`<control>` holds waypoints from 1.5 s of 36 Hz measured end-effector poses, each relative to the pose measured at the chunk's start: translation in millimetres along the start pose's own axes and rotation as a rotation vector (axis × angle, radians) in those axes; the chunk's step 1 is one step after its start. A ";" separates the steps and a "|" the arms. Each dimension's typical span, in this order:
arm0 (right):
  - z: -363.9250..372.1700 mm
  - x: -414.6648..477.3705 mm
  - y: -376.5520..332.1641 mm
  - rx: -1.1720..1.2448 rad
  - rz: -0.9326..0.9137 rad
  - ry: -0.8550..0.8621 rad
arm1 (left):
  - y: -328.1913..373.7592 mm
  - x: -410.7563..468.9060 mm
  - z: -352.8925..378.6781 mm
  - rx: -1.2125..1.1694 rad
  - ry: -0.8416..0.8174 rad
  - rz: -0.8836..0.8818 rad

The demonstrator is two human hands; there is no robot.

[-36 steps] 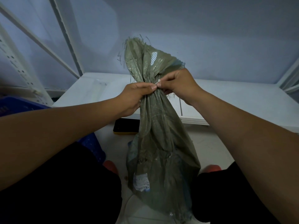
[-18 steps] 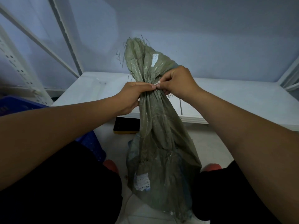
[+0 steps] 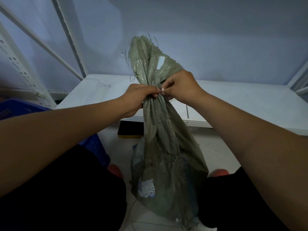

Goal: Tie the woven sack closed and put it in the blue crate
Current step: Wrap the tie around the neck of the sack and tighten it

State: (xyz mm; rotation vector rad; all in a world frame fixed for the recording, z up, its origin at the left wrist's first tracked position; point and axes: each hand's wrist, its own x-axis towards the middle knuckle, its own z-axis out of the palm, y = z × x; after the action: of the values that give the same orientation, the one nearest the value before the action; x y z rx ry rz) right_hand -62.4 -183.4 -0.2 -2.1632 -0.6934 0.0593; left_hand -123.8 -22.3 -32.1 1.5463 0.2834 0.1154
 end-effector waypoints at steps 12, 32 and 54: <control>-1.7 4.4 6.5 0.201 0.101 -0.067 | -3.1 3.0 -1.8 -0.006 0.024 -0.003; 3.3 7.4 7.9 0.268 0.142 -0.084 | -3.2 4.4 0.6 0.081 0.174 0.072; 16.9 -4.5 -14.2 0.220 0.428 0.008 | -14.6 5.7 12.6 0.259 0.271 0.285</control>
State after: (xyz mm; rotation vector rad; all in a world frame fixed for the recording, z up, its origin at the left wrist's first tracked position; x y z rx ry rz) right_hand -77.3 -166.6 -1.4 -2.0601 -0.1972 0.3356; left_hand -116.7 -33.5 -47.2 1.8246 0.2981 0.5325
